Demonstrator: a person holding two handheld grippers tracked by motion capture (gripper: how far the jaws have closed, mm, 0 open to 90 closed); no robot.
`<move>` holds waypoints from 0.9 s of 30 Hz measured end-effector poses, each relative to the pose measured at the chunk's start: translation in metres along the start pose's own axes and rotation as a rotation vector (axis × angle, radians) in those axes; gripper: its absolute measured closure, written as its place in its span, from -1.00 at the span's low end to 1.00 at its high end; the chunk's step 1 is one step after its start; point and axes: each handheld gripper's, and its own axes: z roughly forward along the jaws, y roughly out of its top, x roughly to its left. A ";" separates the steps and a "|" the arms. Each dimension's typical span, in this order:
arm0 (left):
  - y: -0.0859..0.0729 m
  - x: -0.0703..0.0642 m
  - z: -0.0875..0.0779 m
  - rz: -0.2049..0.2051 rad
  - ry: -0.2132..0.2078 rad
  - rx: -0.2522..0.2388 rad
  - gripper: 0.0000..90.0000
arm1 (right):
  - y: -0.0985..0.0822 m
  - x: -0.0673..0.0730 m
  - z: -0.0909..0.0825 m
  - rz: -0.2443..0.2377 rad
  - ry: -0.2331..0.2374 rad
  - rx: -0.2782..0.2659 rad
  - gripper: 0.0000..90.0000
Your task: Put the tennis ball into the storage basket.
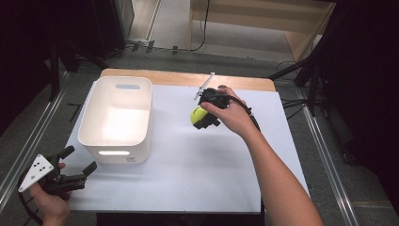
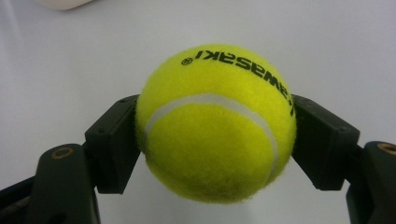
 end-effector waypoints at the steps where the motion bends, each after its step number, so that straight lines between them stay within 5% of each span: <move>1: 0.000 0.000 0.000 0.000 0.000 0.000 -1.00 | 0.001 0.000 0.000 -0.002 0.001 0.002 -0.50; 27: 0.000 0.000 0.000 -0.007 0.000 0.000 -1.00 | 0.021 0.002 -0.005 -0.020 0.036 -0.019 -0.50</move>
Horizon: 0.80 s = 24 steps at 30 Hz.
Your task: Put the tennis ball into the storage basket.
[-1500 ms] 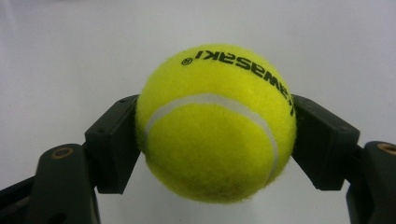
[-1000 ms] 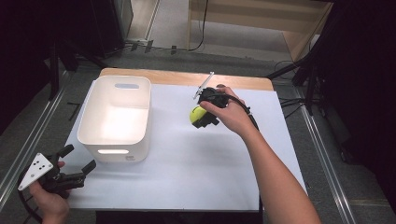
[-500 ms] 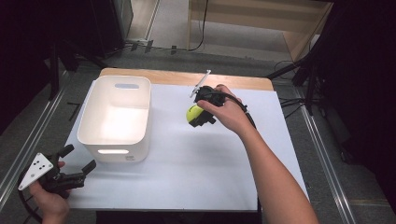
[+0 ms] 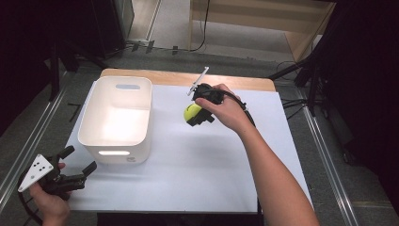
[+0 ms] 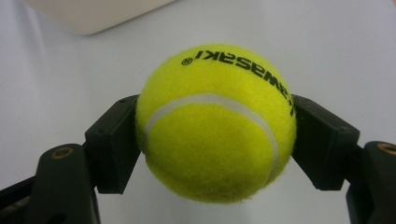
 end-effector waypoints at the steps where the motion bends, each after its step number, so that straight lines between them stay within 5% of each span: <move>1: 0.000 0.000 0.000 0.003 -0.001 0.001 -1.00 | 0.001 0.000 0.000 -0.003 0.005 -0.009 -0.50; 24: 0.000 0.000 0.000 -0.005 -0.002 -0.005 -1.00 | 0.023 0.011 -0.003 -0.044 0.031 -0.022 -0.50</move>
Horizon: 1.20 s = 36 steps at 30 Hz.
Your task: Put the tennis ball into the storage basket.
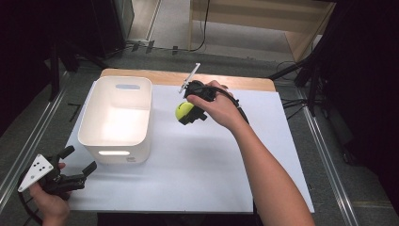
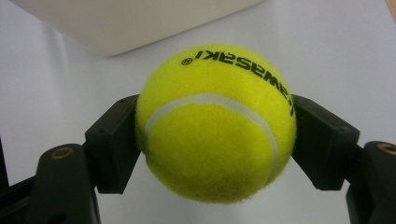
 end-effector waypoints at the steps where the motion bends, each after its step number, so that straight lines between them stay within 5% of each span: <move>1: 0.000 0.000 0.000 -0.001 0.000 0.000 -1.00 | 0.001 0.001 0.000 -0.004 -0.002 0.002 -0.50; 36: 0.000 0.000 0.000 -0.001 -0.007 0.000 -1.00 | 0.050 0.022 0.000 -0.081 0.029 -0.016 -0.50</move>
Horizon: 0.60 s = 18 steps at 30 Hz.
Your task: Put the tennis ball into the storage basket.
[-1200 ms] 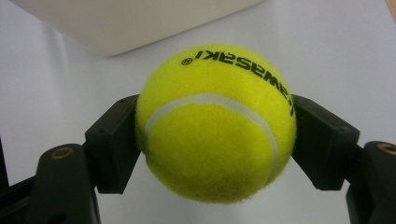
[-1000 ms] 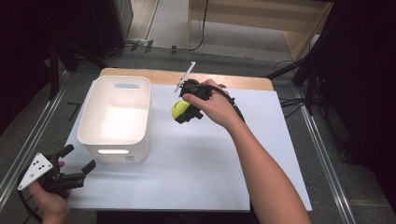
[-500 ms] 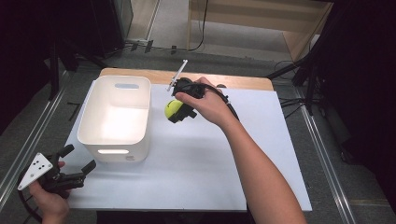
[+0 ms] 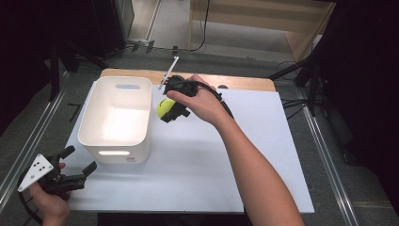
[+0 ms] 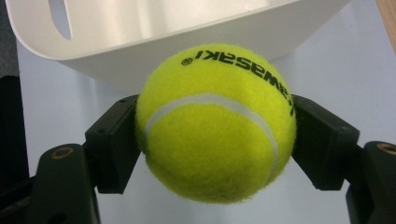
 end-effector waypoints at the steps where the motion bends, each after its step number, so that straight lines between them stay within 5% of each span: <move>1: 0.000 0.000 0.000 0.001 0.000 0.001 -1.00 | 0.002 0.001 0.000 -0.001 -0.001 0.001 -0.50; 18: 0.000 0.000 0.000 0.010 -0.004 0.010 -1.00 | 0.024 0.008 -0.004 -0.030 0.008 -0.005 -0.50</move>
